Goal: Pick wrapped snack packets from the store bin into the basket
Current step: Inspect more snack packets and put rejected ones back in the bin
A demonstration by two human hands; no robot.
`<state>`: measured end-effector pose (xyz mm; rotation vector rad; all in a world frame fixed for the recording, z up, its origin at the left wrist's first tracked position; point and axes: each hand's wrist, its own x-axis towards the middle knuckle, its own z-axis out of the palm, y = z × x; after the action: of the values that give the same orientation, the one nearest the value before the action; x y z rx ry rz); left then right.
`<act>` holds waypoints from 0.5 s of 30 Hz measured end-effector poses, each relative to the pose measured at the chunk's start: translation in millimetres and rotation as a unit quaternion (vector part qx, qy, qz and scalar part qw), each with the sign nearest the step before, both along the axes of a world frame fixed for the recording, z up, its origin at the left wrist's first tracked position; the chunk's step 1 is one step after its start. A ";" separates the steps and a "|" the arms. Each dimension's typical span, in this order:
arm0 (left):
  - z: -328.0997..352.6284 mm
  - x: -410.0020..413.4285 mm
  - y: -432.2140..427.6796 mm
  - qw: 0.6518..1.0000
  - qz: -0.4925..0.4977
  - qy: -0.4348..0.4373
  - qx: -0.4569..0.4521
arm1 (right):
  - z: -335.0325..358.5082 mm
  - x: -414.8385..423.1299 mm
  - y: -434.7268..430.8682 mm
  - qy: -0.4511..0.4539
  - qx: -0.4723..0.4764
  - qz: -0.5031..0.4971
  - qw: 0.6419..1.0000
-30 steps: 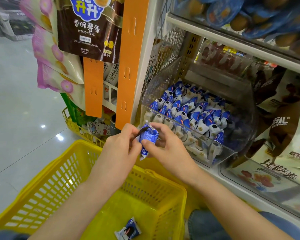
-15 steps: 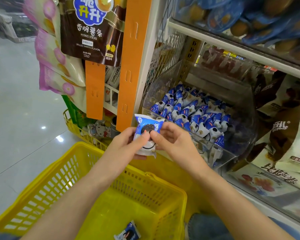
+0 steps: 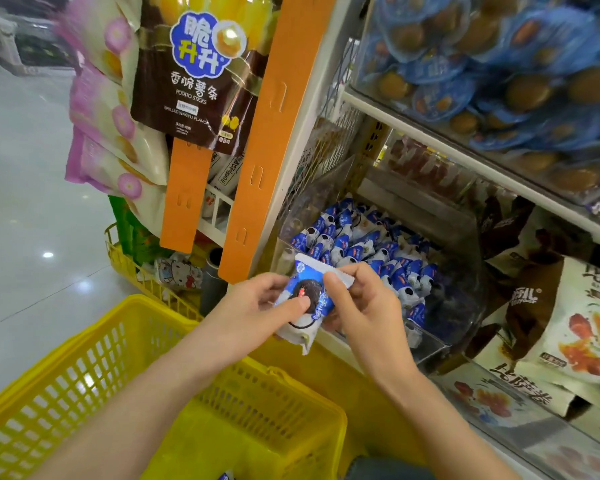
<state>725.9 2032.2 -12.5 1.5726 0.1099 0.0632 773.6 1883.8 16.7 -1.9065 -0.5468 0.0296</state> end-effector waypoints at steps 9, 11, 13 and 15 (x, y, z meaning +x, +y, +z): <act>4.7 17.2 0.4 0.997 0.057 -0.012 -0.043 | 27.2 87.2 -5.4 -0.148 -0.161 -0.096 0.971; 3.7 23.2 2.3 0.996 0.081 -0.021 -0.039 | 26.9 123.4 -9.1 -0.104 -0.292 -0.149 0.939; 1.8 28.2 4.0 0.994 0.098 -0.029 -0.045 | 21.0 148.9 -13.8 -0.070 -0.363 -0.154 0.917; 0.0 31.2 5.9 0.993 0.105 -0.037 -0.038 | 13.1 166.2 -18.6 -0.054 -0.400 -0.137 0.904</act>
<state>757.2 2038.1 -12.5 1.4770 0.2170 0.2800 939.8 1865.2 29.8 -2.7940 -0.3512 -0.0433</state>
